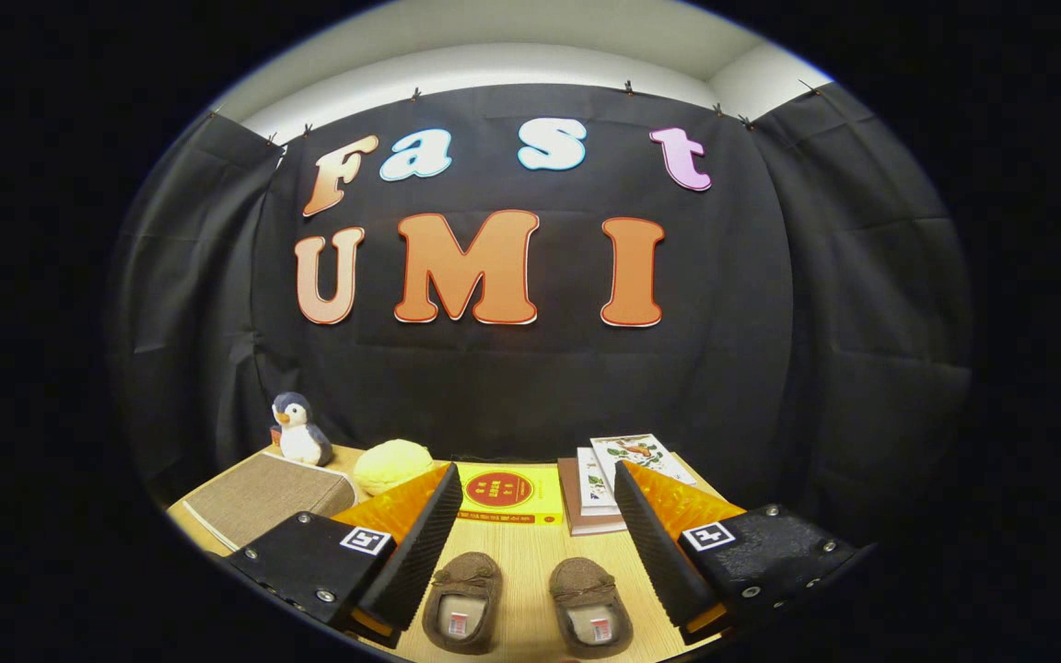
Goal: Open the storage box then place both shoes into the box .Put the left shoe in first, then the right shoe, with the right side of both shoes facing outward in a uniform manner.
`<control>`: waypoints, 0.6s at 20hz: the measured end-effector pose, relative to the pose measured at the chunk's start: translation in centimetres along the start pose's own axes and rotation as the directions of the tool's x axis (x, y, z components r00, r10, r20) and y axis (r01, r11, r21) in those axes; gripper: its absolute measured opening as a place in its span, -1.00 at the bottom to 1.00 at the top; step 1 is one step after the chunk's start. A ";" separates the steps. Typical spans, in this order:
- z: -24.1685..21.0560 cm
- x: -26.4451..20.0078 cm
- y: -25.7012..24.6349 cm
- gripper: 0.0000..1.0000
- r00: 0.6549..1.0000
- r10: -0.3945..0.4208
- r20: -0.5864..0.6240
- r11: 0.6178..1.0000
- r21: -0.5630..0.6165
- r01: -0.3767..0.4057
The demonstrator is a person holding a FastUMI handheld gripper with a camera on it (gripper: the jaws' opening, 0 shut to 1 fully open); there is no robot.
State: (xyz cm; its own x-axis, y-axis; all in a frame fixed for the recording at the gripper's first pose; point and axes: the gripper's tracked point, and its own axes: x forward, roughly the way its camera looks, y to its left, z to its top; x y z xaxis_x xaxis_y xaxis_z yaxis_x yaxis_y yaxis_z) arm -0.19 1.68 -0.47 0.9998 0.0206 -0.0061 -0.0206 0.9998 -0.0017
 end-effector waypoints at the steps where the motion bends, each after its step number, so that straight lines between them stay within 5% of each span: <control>1: -0.2 0.0 -0.1 0.98 1.000 -0.002 -0.002 1.000 -0.002 0.002; 12: -2.4 0.0 0.0 0.98 0.999 0.003 -0.041 1.000 0.018 -0.003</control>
State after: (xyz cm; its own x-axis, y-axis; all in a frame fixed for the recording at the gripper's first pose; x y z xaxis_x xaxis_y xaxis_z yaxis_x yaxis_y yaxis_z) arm -0.23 1.70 -2.84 0.9986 0.0238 -0.0476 -0.0230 0.9996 0.0163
